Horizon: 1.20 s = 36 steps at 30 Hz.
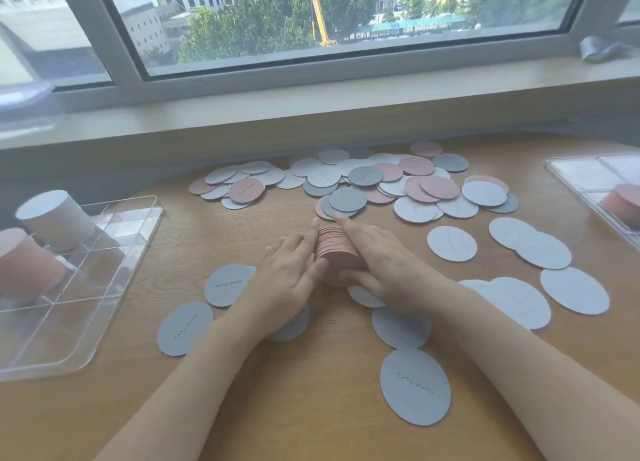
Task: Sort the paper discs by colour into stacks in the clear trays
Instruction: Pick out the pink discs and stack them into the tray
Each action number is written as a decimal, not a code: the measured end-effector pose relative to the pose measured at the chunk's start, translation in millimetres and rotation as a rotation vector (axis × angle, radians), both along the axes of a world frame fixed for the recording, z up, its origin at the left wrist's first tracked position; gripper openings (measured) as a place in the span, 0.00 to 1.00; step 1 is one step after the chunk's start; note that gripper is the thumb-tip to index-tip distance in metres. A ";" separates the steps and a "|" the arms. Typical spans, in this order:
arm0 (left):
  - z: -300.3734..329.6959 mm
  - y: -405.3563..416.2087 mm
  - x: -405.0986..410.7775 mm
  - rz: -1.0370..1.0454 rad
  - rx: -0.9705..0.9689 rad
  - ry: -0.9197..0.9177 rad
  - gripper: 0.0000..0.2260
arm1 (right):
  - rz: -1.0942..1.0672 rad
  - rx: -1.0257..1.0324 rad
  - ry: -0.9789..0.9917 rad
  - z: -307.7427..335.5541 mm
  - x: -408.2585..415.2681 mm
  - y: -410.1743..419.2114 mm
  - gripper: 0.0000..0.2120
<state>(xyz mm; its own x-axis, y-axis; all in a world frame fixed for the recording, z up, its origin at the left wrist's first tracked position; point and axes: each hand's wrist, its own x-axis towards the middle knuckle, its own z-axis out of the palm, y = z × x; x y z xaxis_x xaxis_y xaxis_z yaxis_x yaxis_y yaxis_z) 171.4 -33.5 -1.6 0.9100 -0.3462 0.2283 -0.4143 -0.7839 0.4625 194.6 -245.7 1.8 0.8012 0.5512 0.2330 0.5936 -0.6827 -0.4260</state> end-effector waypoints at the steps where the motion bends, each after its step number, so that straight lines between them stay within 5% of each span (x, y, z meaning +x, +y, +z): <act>1: 2.4 3.0 2.7 0.005 -0.086 0.027 0.30 | 0.014 0.039 0.024 1.4 0.8 -4.4 0.38; 5: 13.2 8.3 27.9 0.178 -0.211 0.017 0.17 | -0.026 0.154 0.033 4.9 9.5 -26.9 0.34; 16: 22.0 -28.5 122.8 0.270 0.203 0.230 0.32 | -0.071 0.227 0.089 7.2 14.8 -35.5 0.33; 24: 29.7 -22.6 126.0 0.261 0.058 0.324 0.22 | -0.081 0.200 0.071 9.0 13.2 -33.2 0.33; 31: 38.5 -24.7 126.1 0.173 0.111 0.390 0.35 | -0.077 0.225 0.082 10.4 10.7 -32.9 0.32; 36: 41.8 -28.4 125.7 0.152 0.068 0.422 0.28 | -0.073 0.234 0.090 11.8 9.8 -34.2 0.32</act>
